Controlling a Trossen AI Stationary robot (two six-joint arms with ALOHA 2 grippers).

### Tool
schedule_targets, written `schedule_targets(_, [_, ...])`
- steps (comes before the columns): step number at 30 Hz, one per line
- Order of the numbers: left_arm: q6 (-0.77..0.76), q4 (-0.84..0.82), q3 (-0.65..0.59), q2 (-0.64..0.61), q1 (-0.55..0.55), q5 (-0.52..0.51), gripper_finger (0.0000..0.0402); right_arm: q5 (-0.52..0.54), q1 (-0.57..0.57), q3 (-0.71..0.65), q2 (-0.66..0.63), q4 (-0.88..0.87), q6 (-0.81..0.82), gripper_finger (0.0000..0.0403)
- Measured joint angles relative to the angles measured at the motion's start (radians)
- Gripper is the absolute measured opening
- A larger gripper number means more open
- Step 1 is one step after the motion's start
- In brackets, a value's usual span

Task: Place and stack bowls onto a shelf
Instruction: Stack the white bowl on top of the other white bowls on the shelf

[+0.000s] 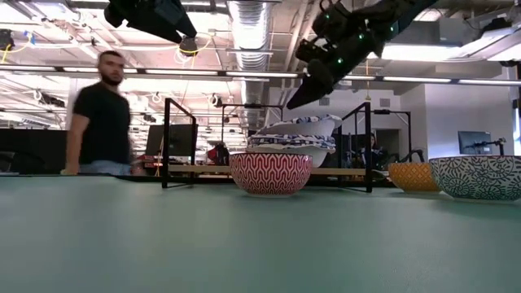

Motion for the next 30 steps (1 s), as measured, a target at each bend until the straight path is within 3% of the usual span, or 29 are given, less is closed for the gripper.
schedule_targets(10, [0.000, -0.004, 0.000, 0.000, 0.000, 0.013, 0.0218, 0.053, 0.069, 0.173, 0.000, -0.434, -0.126, 0.0152])
schedule_targets(14, [0.000, -0.007, 0.000, 0.000, 0.000, 0.034, 0.0218, 0.053, 0.088, 0.180, -0.002, -0.557, -0.136, 0.0152])
schedule_targets(23, [-0.019, -0.021, 0.000, 0.000, -0.003, 0.035, 0.0218, 0.053, 0.093, 0.127, -0.001, -0.587, -0.128, 0.0147])
schedule_targets(30, [-0.028, -0.030, 0.000, 0.000, -0.003, 0.035, 0.0218, 0.053, 0.101, 0.047, 0.003, -0.456, -0.109, 0.0116])
